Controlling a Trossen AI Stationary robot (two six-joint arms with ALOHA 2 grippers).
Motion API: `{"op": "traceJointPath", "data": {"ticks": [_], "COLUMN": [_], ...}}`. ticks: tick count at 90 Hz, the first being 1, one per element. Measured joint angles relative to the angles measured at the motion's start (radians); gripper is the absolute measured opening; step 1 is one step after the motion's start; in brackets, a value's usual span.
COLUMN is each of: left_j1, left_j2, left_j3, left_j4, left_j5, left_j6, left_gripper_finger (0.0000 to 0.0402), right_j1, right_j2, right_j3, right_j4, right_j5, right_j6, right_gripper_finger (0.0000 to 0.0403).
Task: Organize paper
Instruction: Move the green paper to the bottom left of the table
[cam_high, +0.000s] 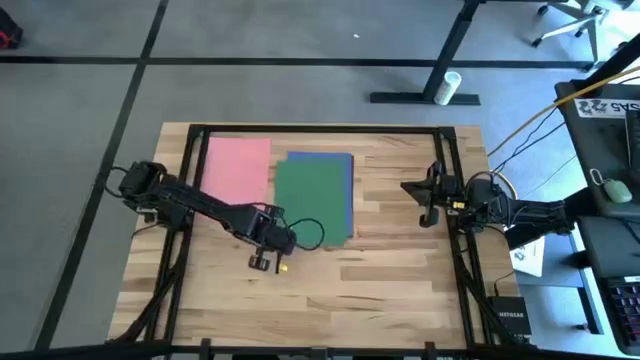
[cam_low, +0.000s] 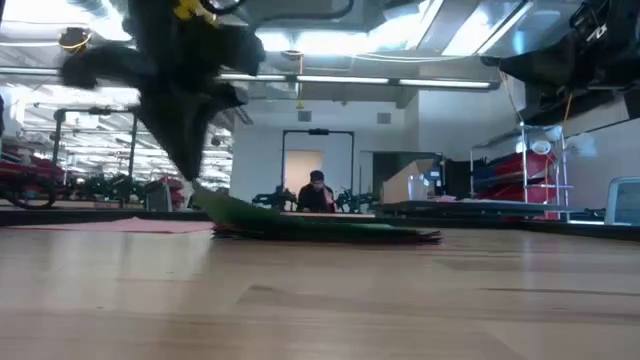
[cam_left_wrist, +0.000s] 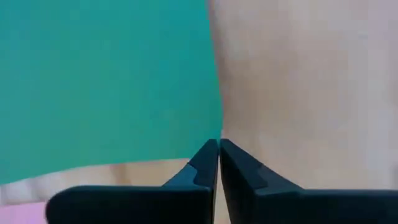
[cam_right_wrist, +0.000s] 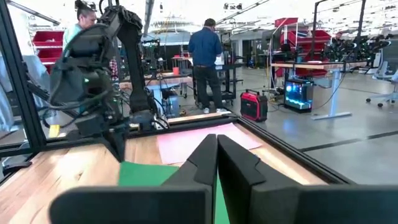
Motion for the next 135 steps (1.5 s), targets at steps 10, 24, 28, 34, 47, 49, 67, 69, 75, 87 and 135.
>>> {"op": "traceJointPath", "data": {"ticks": [10, 24, 28, 34, 47, 49, 67, 69, 75, 87, 135], "left_j1": [-0.05, -0.137, -0.163, -0.207, -0.307, -0.324, -0.467, -0.483, -0.525, -0.609, -0.709], "left_j2": [0.0, 0.0, 0.0, 0.0, 0.0, 0.0, 0.0, 0.0, 0.0, 0.0, 0.0], "left_j3": [0.004, 0.004, 0.004, 0.004, 0.004, 0.004, 0.004, 0.004, 0.004, 0.004, 0.003], "left_j4": [-0.074, -0.115, -0.112, -0.111, -0.098, -0.099, -0.08, -0.075, -0.069, -0.07, -0.128], "left_j5": [0.082, 0.16, 0.178, 0.199, 0.21, 0.21, 0.209, 0.209, 0.21, 0.21, 0.135], "left_j6": [-0.083, -0.218, -0.266, -0.338, -0.519, -0.55, -0.853, -0.884, -0.98, -1.16, -1.406], "left_gripper_finger": [0.0, 0.0, 0.0, 0.0, 0.0, 0.0, 0.0, 0.0, 0.0, 0.0, 0.0], "right_j1": [0.0, 0.0, 0.0, 0.0, 0.0, 0.0, 0.0, 0.0, 0.0, 0.0, 0.0], "right_j2": [0.0, 0.0, 0.0, 0.0, 0.0, 0.0, 0.0, 0.0, 0.0, 0.0, 0.0], "right_j3": [0.0, 0.0, 0.0, 0.0, 0.0, 0.0, 0.0, 0.0, 0.0, 0.0, 0.0], "right_j4": [0.0, 0.0, 0.0, 0.0, 0.0, 0.0, 0.0, 0.0, 0.0, 0.0, 0.001], "right_j5": [0.0, 0.0, 0.0, 0.0, 0.0, 0.0, 0.0, 0.0, 0.0, 0.0, 0.0], "right_j6": [0.0, 0.0, 0.0, 0.0, 0.0, 0.0, 0.0, 0.0, 0.0, 0.001, 0.001], "right_gripper_finger": [0.0001, 0.0001, 0.0001, 0.0001, 0.0001, 0.0001, 0.0001, 0.0001, 0.0001, 0.0001, 0.0001]}}
